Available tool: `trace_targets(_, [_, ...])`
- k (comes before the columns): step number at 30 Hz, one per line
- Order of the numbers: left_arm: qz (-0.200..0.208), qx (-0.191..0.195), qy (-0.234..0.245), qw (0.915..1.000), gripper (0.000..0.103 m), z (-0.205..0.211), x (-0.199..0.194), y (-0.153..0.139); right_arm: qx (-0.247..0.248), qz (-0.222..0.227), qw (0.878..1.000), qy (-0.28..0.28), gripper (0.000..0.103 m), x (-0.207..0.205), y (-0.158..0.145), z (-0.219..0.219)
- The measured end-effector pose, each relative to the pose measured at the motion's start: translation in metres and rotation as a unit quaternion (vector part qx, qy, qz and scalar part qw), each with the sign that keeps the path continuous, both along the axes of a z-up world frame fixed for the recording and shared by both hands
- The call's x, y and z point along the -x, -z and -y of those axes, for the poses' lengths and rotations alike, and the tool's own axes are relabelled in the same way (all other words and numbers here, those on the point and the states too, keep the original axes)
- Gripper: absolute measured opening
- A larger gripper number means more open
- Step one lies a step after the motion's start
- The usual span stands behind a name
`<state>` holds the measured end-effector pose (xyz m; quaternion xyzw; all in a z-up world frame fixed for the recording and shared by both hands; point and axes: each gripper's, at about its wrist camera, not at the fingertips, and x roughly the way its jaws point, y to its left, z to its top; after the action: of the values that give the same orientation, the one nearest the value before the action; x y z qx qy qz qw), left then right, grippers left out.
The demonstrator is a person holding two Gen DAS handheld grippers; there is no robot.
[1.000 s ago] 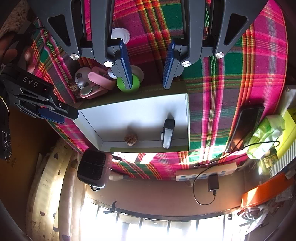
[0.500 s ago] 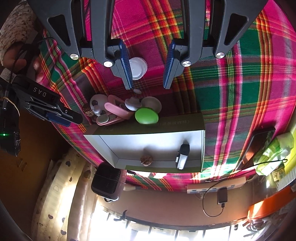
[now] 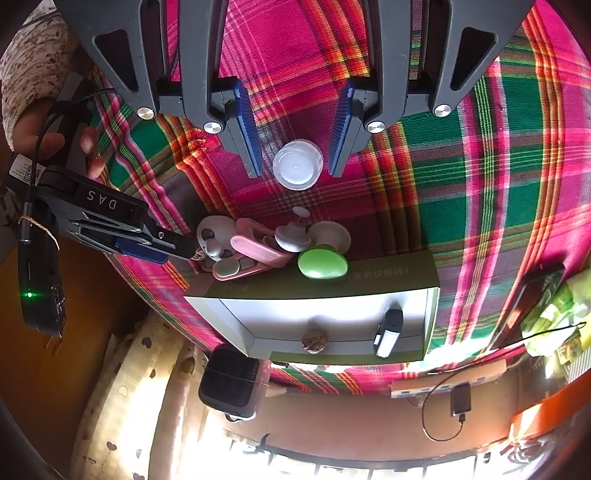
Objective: Organize objects
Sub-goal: 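Grasp the small white jar with the left tool while the right tool grasps the second walnut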
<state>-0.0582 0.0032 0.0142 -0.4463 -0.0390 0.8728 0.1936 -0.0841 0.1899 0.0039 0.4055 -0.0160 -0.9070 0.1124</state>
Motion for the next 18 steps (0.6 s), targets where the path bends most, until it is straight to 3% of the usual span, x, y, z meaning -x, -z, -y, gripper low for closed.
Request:
trace_targets(9, [0.007, 0.009, 0.003, 0.9999, 0.035, -0.0047, 0.0028, 0.0042, 0.012, 0.021, 1.0, -0.013, 0.056, 0.0077, 0.0062, 0.0013])
trace_targets(18, [0.003, 0.015, 0.0, 0.9999, 0.035, -0.0049, 0.0043, 0.0043, -0.009, 0.026, 1.0, -0.004, 0.056, 0.0103, 0.0078, -0.0036])
